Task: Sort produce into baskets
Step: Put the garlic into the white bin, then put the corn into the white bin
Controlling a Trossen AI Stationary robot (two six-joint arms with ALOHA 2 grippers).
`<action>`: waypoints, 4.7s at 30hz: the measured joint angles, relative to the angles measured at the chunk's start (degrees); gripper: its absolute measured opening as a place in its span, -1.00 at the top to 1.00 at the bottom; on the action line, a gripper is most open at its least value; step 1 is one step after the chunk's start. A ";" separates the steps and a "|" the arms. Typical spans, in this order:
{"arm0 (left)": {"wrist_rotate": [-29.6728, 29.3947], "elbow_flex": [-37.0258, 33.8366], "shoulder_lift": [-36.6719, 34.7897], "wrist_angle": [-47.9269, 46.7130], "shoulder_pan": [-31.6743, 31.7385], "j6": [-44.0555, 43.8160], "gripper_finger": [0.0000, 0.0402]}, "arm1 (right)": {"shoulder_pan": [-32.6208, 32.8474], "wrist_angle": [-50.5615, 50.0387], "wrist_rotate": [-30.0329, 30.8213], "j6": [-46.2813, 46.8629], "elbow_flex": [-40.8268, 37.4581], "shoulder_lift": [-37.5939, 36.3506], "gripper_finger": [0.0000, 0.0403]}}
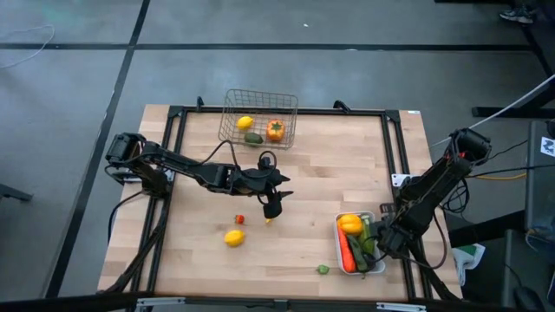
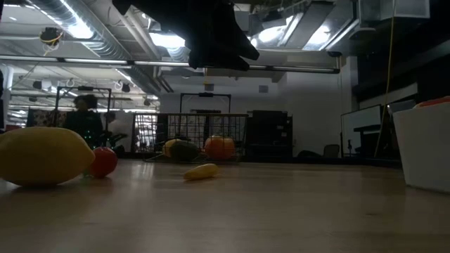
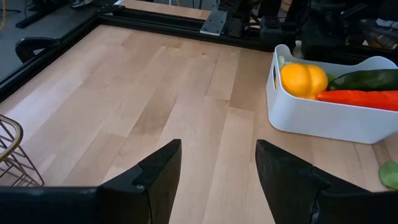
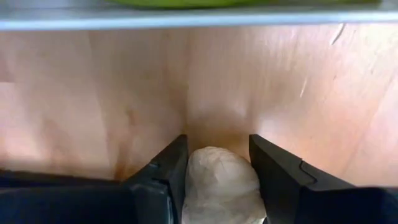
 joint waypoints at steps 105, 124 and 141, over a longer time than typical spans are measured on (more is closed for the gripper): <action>0.00 -0.02 0.00 0.25 -0.02 -0.03 -0.01 | -2.25 -0.03 39.55 3.87 27.90 14.32 -0.19; 0.00 0.41 0.00 0.23 0.00 0.05 -0.01 | -2.25 0.77 43.61 -7.97 34.87 14.32 -0.22; 0.04 10.59 0.11 -28.05 -3.78 -18.05 -0.01 | -6.84 -8.35 53.97 -13.32 48.55 14.21 -0.22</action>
